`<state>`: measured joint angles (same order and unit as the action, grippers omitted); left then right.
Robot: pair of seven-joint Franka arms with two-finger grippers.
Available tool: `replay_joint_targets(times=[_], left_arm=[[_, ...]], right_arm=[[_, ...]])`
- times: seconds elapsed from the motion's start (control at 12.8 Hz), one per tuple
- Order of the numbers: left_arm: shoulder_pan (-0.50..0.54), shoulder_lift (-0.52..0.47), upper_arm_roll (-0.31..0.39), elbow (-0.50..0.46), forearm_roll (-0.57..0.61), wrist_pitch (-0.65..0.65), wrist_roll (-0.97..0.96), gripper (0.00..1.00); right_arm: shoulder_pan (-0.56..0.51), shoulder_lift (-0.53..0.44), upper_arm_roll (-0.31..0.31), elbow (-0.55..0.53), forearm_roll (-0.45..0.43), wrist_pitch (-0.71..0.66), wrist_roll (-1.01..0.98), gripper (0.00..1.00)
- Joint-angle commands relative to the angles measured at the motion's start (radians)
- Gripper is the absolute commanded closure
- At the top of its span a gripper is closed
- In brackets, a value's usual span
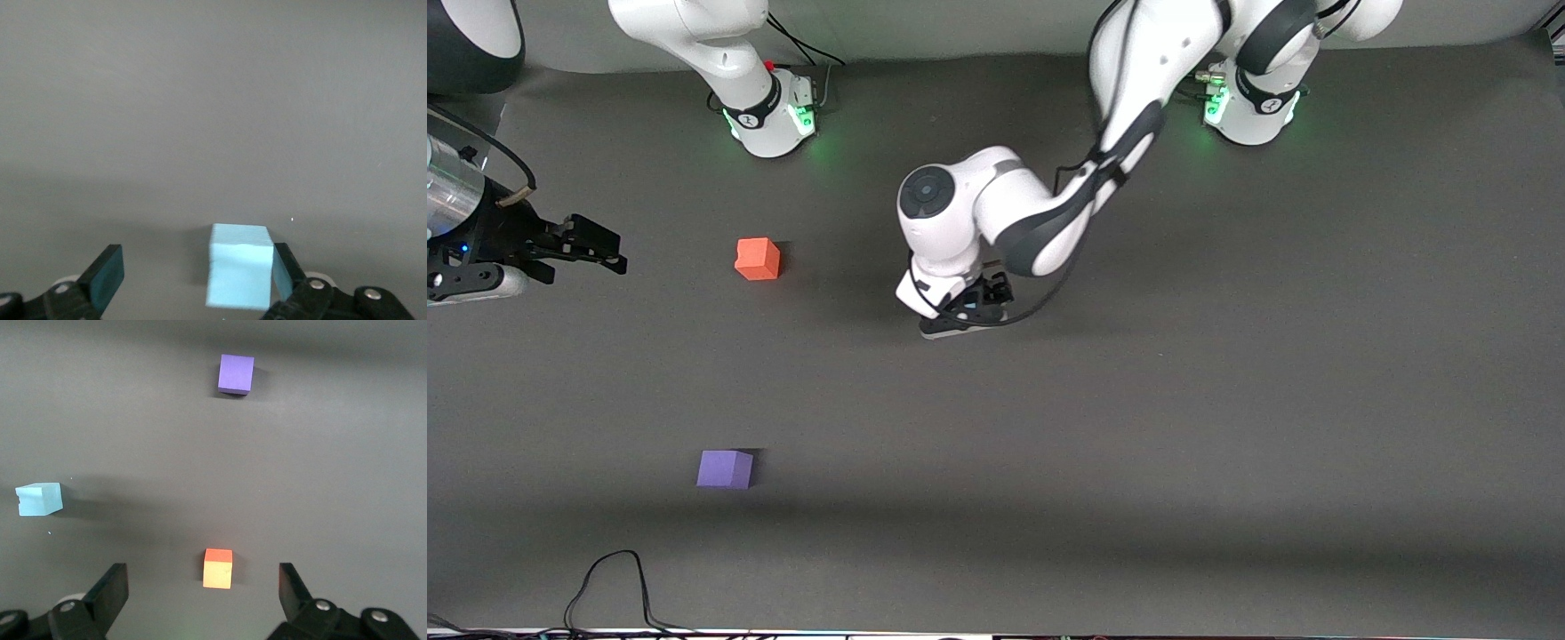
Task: Place blue block between orange and purple blocks
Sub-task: 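Release the blue cube with the left gripper while the right gripper advances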
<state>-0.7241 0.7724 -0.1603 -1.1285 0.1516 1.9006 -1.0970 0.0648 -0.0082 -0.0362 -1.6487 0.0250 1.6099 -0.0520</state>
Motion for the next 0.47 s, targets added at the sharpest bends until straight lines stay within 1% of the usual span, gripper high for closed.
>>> replay_joint_targets(times=[0.0,0.08,0.16,0.23,0.39], left_arm=[[0.197,-0.169,-0.013,-0.127,-0.104,-0.049,0.145,0.00],[0.286,-0.239,-0.013,-0.199,-0.128,-0.049,0.213,0.00],[0.377,-0.318,-0.013,-0.285,-0.162,-0.051,0.309,0.00],[0.453,-0.388,-0.010,-0.372,-0.171,-0.048,0.395,0.00],[0.598,-0.496,-0.007,-0.495,-0.172,-0.060,0.603,0.00]], right_arm=[[0.010,0.005,-0.002,0.010,-0.019,-0.008,0.000,0.00],[0.036,0.004,-0.002,0.012,-0.019,-0.008,0.003,0.00],[0.080,0.001,-0.002,0.013,-0.017,-0.010,0.051,0.00],[0.117,-0.001,-0.002,0.018,-0.010,-0.016,0.126,0.00],[0.258,0.005,-0.002,0.041,-0.008,-0.018,0.318,0.00]])
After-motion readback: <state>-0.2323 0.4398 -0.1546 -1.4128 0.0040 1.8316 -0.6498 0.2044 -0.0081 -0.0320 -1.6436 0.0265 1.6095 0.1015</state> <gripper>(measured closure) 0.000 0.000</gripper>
